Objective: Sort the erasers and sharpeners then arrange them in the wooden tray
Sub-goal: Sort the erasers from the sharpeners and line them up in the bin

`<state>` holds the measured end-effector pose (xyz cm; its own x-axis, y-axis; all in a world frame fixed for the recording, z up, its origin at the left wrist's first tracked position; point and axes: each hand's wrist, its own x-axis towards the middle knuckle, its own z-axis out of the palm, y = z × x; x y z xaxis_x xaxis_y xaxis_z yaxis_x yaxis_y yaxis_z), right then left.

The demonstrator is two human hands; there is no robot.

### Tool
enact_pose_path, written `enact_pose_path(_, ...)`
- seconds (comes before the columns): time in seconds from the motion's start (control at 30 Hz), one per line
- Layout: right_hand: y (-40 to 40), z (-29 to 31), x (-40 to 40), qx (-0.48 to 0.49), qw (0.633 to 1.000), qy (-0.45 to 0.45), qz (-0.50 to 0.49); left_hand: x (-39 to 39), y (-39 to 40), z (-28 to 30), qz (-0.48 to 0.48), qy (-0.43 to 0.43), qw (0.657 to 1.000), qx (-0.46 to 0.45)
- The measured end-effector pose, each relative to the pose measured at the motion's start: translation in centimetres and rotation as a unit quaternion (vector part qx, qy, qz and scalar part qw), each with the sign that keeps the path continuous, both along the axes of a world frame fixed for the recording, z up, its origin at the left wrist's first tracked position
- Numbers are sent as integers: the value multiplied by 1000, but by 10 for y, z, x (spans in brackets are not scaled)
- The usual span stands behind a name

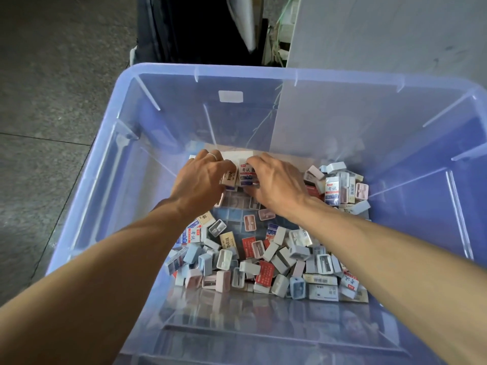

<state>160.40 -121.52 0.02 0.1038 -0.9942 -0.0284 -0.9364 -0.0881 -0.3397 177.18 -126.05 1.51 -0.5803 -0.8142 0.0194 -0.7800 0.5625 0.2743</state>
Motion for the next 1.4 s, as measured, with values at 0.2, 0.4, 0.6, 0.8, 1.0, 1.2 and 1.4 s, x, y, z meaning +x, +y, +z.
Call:
enact_pose_path(0.2,-2,-5,5,-41,999,-7,-17,3,0,-4,-14,-12,1000,-23)
enact_pose_path(0.4,1,-10,1,-60,997,27,46,3,-3,-7,22,-14,1000,-10)
enact_pose_path(0.6,9,-7,-3,-38,997,-24,65,3,-2,-5,29,-16,999,-14)
enact_pose_path(0.8,-7,-11,5,-19,998,-20,59,2,-3,-5,19,-39,999,-23)
enact_pose_path(1.0,-7,13,-8,24,996,-21,78,-4,-2,10,19,-81,996,15)
enact_pose_path(1.2,21,49,-35,151,983,-26,100,-10,14,33,-34,-48,973,225)
enact_pose_path(1.4,47,59,-37,406,899,18,164,-2,42,33,-141,-241,878,388)
